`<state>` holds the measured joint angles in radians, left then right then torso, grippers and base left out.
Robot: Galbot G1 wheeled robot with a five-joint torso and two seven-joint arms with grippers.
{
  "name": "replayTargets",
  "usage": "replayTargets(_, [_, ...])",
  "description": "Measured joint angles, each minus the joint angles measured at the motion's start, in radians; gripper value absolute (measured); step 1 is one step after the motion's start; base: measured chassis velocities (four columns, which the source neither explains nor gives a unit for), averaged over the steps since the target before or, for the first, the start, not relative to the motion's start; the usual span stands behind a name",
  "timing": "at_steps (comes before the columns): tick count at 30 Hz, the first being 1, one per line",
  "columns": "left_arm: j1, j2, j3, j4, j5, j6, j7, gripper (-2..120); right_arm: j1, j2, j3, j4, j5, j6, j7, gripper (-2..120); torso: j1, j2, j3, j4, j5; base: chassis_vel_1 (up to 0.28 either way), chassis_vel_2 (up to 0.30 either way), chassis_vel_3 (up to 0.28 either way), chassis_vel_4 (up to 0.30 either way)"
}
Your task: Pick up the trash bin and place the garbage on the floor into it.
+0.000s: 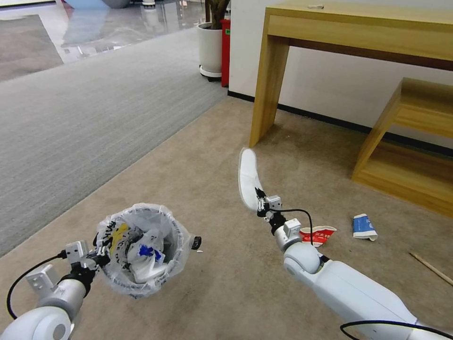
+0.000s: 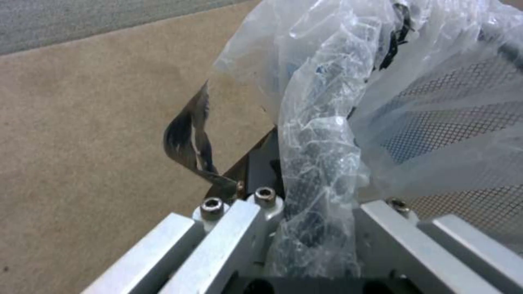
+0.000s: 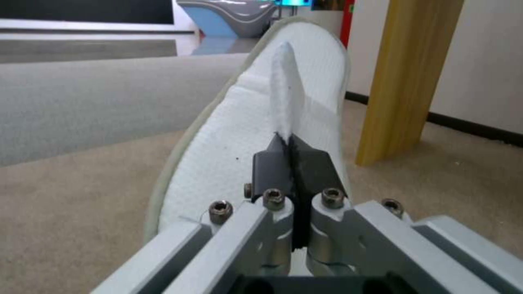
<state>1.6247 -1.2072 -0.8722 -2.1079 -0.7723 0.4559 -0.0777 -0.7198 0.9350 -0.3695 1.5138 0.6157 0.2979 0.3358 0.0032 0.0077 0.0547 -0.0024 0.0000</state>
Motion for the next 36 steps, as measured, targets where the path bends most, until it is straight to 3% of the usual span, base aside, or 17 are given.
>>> replayTargets(16, [-0.034, 0.085, 0.027, 0.008, -0.081, 0.046, -0.049, 1, 0.021, -0.026, 0.001, 0.104, 0.044, 0.067, -0.082, 0, 0.0, 0.0, 0.0, -0.0001, -0.0001, 0.0, 0.0, 0.0, 0.0])
replayTargets(22, [-0.024, 0.143, 0.03, 0.003, -0.18, 0.094, -0.119, 1, 0.078, -0.02, -0.033, 0.146, 0.041, 0.144, -0.199, 0, 0.0, 0.0, 0.0, 0.0, 0.0, 0.0, 0.0, 0.0, 0.0])
replayTargets(31, [-0.017, 0.167, 0.043, -0.007, -0.211, 0.11, -0.131, 1, 0.137, -0.017, -0.093, 0.206, 0.12, 0.194, -0.312, 0, 0.0, 0.0, 0.0, 0.0, -0.0001, 0.0, 0.0, 0.0, 0.0])
replayTargets(36, [-0.021, 0.168, 0.05, -0.016, -0.22, 0.117, -0.139, 1, 0.199, -0.009, -0.174, 0.236, 0.207, 0.22, -0.387, 0, 0.0, 0.0, 0.0, -0.0003, -0.0002, 0.0, 0.0, 0.0, 0.0])
